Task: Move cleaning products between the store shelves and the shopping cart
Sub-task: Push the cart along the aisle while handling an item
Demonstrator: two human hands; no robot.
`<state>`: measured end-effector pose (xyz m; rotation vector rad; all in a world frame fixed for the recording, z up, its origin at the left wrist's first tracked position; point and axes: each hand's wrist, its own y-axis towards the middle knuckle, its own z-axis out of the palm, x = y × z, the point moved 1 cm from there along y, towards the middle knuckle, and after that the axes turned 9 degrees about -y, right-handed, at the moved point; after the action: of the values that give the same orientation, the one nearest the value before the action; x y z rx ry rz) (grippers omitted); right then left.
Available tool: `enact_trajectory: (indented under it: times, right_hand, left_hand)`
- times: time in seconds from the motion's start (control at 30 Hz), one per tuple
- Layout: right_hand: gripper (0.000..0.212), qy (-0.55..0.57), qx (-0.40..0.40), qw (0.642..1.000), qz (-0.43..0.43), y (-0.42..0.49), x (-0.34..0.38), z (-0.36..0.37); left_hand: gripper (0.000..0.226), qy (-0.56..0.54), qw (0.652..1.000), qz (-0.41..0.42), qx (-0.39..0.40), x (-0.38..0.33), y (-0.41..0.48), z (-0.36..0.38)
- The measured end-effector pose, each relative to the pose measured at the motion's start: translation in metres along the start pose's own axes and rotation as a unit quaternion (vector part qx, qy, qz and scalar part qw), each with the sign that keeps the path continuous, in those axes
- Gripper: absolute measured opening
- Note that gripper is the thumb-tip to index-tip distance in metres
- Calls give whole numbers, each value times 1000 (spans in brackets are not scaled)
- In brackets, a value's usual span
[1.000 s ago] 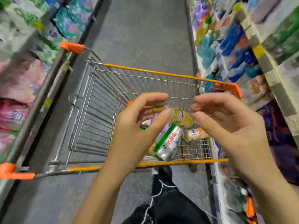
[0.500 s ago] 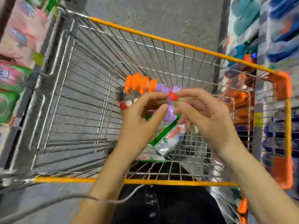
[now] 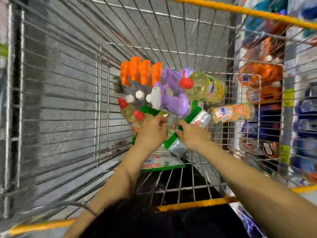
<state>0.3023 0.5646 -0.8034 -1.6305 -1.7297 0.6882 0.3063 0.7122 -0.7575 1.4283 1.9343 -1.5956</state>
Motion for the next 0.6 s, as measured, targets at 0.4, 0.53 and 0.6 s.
enact_trajectory:
  times: [0.4, 0.53, 0.6]
  right_hand:
    - [31, 212, -54, 967, 131, -27, -20, -9]
    - [43, 314, -130, 937, 84, -74, -46, -34]
    - [54, 332, -149, 931, 6, -110, -44, -55]
  left_hand:
    - [27, 90, 992, -30, 78, 1, -12, 4]
    - [30, 88, 994, 5, 70, -18, -25, -4]
    - [35, 82, 994, 52, 58, -32, -32, -11]
